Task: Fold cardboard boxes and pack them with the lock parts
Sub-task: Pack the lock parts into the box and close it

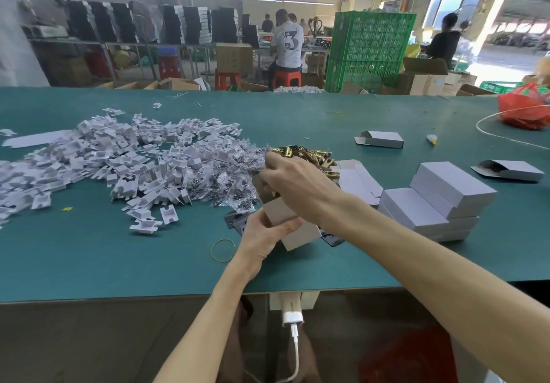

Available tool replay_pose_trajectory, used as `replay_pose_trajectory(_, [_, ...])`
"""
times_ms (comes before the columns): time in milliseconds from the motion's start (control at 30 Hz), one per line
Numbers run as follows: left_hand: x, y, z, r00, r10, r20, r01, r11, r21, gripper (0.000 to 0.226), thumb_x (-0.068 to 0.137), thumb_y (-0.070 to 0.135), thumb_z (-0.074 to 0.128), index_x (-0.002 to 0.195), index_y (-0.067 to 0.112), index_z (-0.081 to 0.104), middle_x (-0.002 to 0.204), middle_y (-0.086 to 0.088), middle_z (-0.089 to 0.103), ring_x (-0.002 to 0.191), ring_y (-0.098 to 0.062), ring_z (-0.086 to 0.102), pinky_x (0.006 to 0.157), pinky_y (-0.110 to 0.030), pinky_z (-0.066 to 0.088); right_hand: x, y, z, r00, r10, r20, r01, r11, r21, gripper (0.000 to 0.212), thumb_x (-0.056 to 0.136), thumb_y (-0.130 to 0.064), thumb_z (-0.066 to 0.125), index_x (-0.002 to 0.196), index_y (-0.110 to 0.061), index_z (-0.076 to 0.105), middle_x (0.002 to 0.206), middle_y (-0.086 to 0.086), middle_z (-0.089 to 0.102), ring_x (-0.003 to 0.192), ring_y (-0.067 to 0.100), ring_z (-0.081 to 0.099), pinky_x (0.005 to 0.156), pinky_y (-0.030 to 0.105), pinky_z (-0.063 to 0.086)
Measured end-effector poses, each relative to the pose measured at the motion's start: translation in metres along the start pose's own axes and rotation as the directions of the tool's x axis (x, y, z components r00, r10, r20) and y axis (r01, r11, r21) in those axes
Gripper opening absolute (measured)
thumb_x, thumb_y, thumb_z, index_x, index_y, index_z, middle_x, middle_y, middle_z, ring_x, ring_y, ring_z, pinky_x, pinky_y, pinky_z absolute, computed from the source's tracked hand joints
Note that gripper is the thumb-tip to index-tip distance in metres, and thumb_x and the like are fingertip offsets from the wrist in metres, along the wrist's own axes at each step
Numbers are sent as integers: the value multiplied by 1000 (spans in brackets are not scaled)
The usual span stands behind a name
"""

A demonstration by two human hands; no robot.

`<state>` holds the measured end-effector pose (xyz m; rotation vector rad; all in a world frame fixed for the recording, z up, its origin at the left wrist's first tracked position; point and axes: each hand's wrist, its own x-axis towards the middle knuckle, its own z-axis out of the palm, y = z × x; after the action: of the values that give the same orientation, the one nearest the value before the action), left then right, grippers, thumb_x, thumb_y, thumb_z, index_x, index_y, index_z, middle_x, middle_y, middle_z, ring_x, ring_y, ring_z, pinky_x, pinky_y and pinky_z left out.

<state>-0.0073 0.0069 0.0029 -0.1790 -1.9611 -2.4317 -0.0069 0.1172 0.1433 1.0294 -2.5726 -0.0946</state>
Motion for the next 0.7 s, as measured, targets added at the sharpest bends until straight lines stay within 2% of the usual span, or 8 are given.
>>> replay_pose_trajectory(133, [0, 0, -1, 1000, -1, 9, 1, 1000, 23, 48, 64, 31, 92, 106, 16, 74, 97, 2, 80, 89, -10, 75, 70, -18, 55, -1, -1, 5, 998, 28, 62, -25, 998, -49, 14, 98, -7, 55, 105, -14, 64, 102, 1, 43, 82, 21, 53, 77, 27, 26])
replay_pose_trajectory(267, [0, -1, -1, 1000, -8, 21, 6, 998, 60, 34, 75, 17, 91, 104, 18, 73, 95, 4, 80, 87, -7, 75, 69, -16, 55, -7, -1, 11, 996, 41, 82, -35, 996, -82, 13, 95, -11, 62, 107, -17, 64, 112, 2, 53, 91, 22, 59, 78, 28, 24])
replay_pose_trajectory(400, [0, -1, -1, 999, -1, 41, -2, 996, 85, 31, 79, 12, 89, 105, 19, 73, 96, 6, 80, 89, -6, 74, 70, -15, 55, -12, 1, 12, 993, 37, 109, -27, 996, -90, 20, 91, -8, 65, 110, -16, 63, 114, 2, 54, 81, 21, 50, 79, 28, 20])
replay_pose_trajectory(467, [0, -1, -1, 998, 7, 55, -13, 995, 101, 29, 82, 9, 87, 105, 19, 73, 97, 7, 80, 89, -3, 74, 72, -13, 54, -14, 1, 12, 993, 30, 114, -21, 996, -84, 25, 90, -5, 64, 112, -15, 62, 116, 2, 56, 86, 22, 54, 79, 27, 18])
replay_pose_trajectory(600, [0, -2, 0, 998, 15, 62, -21, 994, 104, 30, 84, 11, 86, 110, 16, 72, 100, 8, 80, 92, -3, 74, 74, -13, 54, -16, 3, 10, 997, 26, 66, -23, 998, -58, 25, 91, -4, 59, 113, -16, 62, 115, 0, 58, 96, 20, 56, 89, 28, 30])
replay_pose_trajectory(700, [1, -3, -1, 999, 18, 49, -24, 992, 126, 28, 84, 13, 86, 109, 16, 73, 99, 8, 80, 91, -2, 74, 73, -12, 54, -12, -2, 11, 997, 65, -46, -67, 996, -59, 19, 94, -4, 56, 110, -15, 60, 110, 1, 58, 93, 19, 56, 87, 29, 36])
